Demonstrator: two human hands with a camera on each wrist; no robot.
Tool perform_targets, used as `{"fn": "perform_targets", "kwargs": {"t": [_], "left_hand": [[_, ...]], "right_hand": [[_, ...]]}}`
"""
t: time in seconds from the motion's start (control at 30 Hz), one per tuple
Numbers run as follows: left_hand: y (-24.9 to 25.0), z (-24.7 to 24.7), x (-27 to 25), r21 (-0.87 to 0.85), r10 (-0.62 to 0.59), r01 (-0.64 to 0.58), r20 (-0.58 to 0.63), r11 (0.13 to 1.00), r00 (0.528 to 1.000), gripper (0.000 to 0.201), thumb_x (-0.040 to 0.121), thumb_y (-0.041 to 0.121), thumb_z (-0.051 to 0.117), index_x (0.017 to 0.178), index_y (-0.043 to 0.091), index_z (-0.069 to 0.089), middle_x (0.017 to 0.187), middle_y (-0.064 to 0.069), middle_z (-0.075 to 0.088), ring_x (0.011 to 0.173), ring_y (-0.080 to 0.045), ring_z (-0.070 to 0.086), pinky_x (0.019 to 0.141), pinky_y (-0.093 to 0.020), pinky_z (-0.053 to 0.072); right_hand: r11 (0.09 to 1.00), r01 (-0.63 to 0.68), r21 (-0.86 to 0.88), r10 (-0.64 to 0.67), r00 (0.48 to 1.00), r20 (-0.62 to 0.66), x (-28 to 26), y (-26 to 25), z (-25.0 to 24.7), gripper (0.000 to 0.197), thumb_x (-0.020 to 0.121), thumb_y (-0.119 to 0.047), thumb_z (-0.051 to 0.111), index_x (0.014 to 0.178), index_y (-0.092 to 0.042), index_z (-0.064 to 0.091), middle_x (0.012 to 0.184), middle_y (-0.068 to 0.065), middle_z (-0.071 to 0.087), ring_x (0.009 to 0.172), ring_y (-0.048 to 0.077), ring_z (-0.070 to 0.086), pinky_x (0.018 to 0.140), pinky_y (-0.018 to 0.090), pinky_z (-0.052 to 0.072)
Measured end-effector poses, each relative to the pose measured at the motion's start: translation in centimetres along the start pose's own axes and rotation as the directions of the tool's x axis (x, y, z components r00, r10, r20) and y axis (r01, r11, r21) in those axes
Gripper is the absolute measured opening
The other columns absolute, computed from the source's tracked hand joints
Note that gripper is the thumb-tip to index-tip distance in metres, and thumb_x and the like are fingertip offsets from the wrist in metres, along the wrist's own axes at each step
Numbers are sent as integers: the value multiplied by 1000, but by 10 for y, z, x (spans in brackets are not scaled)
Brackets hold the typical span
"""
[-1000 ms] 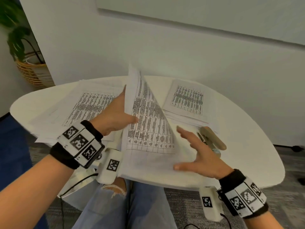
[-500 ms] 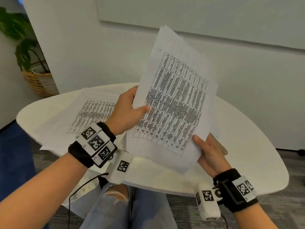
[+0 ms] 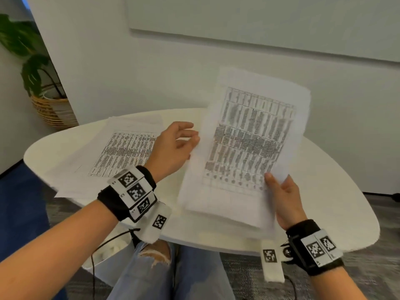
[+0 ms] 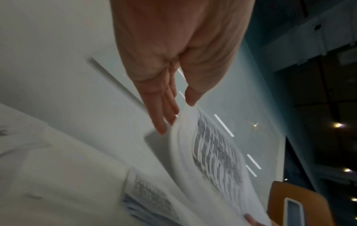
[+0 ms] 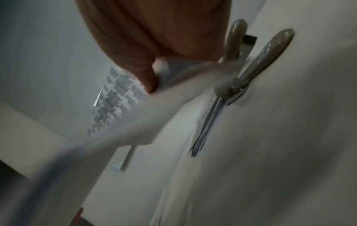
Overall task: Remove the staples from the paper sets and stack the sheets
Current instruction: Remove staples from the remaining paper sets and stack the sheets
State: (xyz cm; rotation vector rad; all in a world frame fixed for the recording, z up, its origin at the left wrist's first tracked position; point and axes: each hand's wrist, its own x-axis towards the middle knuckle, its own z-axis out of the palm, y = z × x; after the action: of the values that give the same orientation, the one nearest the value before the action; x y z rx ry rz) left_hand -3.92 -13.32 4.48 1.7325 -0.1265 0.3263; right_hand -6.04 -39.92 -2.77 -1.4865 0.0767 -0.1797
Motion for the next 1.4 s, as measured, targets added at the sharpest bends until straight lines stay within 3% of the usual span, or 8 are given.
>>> {"fn": "perform_targets", "kwargs": {"t": [0.3,0.6,0.8,0.97,1.07,1.2,1.33,1.4], "left_hand": [[-64,-35,36,828,-348,38,194,559,917,33,94,17,53,127,12,55,138,-6,50,125,-23,48,103,-30,37],[-89,-5,23,929,-609,-368,313,37,729,67,94,6,30,152,11,-3,161,-3,-4,148,-18,0,117,-53,-1],[-75,-11,-11,868,-563,-495,432,46,705,61,100,39,19,152,12,1,161,-4,0,147,-16,7,117,-52,-2],[-71,-43,-66,797,-567,-586,553,146,610,122,60,95,17,151,19,-12,153,9,-19,144,-7,-10,117,-47,-11],[-86,-67,-83,744,-450,-647,640,164,622,108,69,87,18,152,20,-4,153,10,-13,143,-2,-4,118,-40,-7],[-116,-85,-98,652,-80,-724,753,226,654,71,99,57,9,122,18,64,126,1,64,120,-11,57,103,-28,41],[-145,-86,-118,516,282,-791,746,328,604,39,103,29,26,115,17,61,117,-3,68,139,-2,27,112,-20,21],[-147,-84,-123,470,394,-809,710,353,584,49,105,26,21,106,17,69,110,-3,71,122,-7,54,101,-18,40]], "right_hand": [[891,-109,-440,92,994,-60,11,61,-31,35,90,-23,60,122,-9,53,115,8,65,104,24,62,91,47,52],[838,-54,-543,51,998,-19,-1,54,-24,41,91,-17,60,129,-6,49,114,-1,58,103,13,54,90,28,44],[840,-48,-540,47,999,-14,-2,53,-25,40,90,-18,61,127,-5,52,111,0,60,99,13,56,85,27,44],[839,-59,-540,60,998,-15,-2,54,-25,44,89,-23,62,128,-6,52,120,6,62,103,17,58,92,35,48],[837,-67,-544,64,998,-25,-3,53,-23,45,90,-23,62,130,-6,50,122,8,61,100,14,54,87,30,44],[814,-54,-579,39,999,-37,-6,48,-19,41,90,-21,61,126,-4,53,122,14,61,104,22,56,85,29,42],[809,-80,-582,57,997,-57,-9,45,-17,40,90,-22,61,126,-4,54,123,15,60,112,30,57,87,32,44],[810,-95,-579,65,995,-72,-10,45,-17,40,90,-22,61,125,-3,54,123,16,60,112,31,57,88,34,45]]}}
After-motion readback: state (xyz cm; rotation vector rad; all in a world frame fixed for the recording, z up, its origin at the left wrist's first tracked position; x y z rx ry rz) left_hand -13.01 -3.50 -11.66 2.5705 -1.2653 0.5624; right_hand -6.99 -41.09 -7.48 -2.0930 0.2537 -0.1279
